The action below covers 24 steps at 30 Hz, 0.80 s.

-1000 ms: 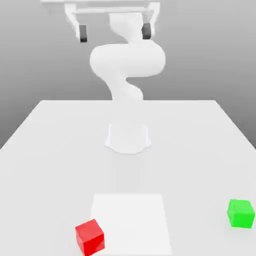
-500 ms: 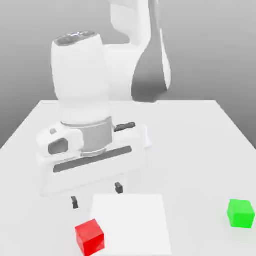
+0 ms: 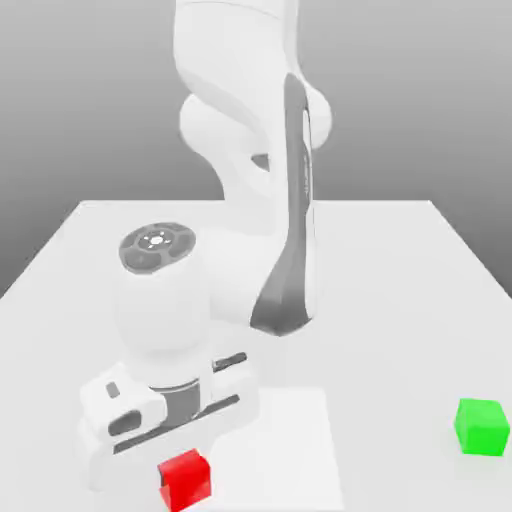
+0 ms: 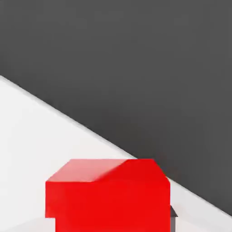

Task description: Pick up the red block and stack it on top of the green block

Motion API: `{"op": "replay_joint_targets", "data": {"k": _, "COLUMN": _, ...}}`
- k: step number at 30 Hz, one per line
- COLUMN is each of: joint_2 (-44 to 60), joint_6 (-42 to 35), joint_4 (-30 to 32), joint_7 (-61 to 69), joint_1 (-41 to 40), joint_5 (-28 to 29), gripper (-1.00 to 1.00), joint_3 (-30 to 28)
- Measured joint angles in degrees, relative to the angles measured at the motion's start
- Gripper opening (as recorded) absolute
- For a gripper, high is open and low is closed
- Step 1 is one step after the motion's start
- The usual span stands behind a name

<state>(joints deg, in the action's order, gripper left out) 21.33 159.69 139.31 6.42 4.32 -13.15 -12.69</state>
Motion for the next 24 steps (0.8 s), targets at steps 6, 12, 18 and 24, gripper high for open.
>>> {"op": "replay_joint_targets", "data": {"k": 6, "joint_2": -8.27, "joint_6": -6.76, "joint_4": 1.4, "joint_7": -7.9, "joint_1": 4.32, "joint_5": 5.3, "gripper": -1.0, "joint_3": -2.27}}
{"op": "replay_joint_targets", "data": {"k": 12, "joint_2": -9.44, "joint_6": -8.16, "joint_4": 1.24, "joint_7": -21.36, "joint_1": 11.65, "joint_5": 6.43, "gripper": -1.0, "joint_3": 0.11}}
{"op": "replay_joint_targets", "data": {"k": 18, "joint_2": -10.53, "joint_6": -9.27, "joint_4": 1.07, "joint_7": -35.4, "joint_1": 18.48, "joint_5": 7.96, "gripper": -1.0, "joint_3": 3.15}}
{"op": "replay_joint_targets", "data": {"k": 24, "joint_2": -11.7, "joint_6": -10.35, "joint_4": 0.92, "joint_7": -49.57, "joint_1": 25.31, "joint_5": 9.66, "gripper": -1.0, "joint_3": 6.17}}
